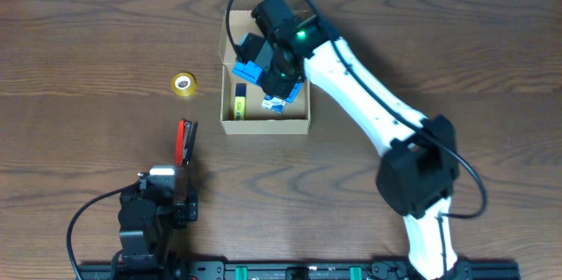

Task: Pack container
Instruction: 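Place the blue duster into the cardboard box and release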

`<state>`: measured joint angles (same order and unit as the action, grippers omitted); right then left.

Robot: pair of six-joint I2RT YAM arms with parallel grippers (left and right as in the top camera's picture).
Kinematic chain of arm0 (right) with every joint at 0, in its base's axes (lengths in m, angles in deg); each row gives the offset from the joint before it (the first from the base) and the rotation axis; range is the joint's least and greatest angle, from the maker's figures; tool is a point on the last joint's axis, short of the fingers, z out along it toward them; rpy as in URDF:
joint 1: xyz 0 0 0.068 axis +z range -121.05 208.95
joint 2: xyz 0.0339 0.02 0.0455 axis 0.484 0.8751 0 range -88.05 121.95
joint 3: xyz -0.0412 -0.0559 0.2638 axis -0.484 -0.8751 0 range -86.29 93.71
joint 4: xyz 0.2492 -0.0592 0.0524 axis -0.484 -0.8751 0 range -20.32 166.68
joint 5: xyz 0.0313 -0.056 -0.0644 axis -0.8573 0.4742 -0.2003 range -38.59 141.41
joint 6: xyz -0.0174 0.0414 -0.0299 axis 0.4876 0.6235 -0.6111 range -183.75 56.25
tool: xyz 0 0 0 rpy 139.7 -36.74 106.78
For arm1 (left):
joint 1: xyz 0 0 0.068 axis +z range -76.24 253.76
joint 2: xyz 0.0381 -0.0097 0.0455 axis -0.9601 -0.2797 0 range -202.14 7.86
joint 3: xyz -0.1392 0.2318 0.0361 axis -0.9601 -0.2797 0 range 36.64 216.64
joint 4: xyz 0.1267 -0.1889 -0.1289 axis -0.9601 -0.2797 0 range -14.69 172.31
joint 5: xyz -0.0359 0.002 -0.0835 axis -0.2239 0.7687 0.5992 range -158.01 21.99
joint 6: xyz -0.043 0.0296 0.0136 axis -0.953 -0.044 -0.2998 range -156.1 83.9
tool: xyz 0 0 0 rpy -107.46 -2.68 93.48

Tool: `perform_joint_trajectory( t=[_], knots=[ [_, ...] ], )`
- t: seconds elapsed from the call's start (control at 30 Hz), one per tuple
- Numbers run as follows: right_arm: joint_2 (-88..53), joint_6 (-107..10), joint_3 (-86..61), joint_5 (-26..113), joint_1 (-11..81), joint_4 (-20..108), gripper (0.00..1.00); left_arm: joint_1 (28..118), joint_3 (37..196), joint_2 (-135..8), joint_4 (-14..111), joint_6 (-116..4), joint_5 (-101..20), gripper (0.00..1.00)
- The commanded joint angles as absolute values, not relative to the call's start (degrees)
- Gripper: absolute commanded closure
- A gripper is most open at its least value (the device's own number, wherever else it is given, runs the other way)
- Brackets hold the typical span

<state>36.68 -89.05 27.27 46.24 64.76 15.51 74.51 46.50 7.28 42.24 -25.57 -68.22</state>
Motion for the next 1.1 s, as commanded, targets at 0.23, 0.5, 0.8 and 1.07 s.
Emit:
perform_joint_trajectory(
  t=[0.23, 0.5, 0.8, 1.07],
  knots=[
    [42.58, -88.24, 27.97, 44.95, 65.02, 16.80, 0.69, 74.86, 45.74, 7.66, 42.04, -25.84, -68.04, 0.05],
    [42.58, -88.22, 27.97, 44.93, 65.04, 15.91, 0.75, 74.86, 45.74, 7.66, 42.04, -25.84, -68.04, 0.05],
    [42.58, -88.54, 27.97, 44.93, 65.28, 12.91, 0.79, 74.86, 45.74, 7.66, 42.06, -25.84, -68.04, 0.05],
    [42.12, -89.11, 27.99, 44.99, 66.46, 12.37, 0.01, 74.86, 45.74, 7.66, 42.04, -25.84, -68.04, 0.05]
  ],
)
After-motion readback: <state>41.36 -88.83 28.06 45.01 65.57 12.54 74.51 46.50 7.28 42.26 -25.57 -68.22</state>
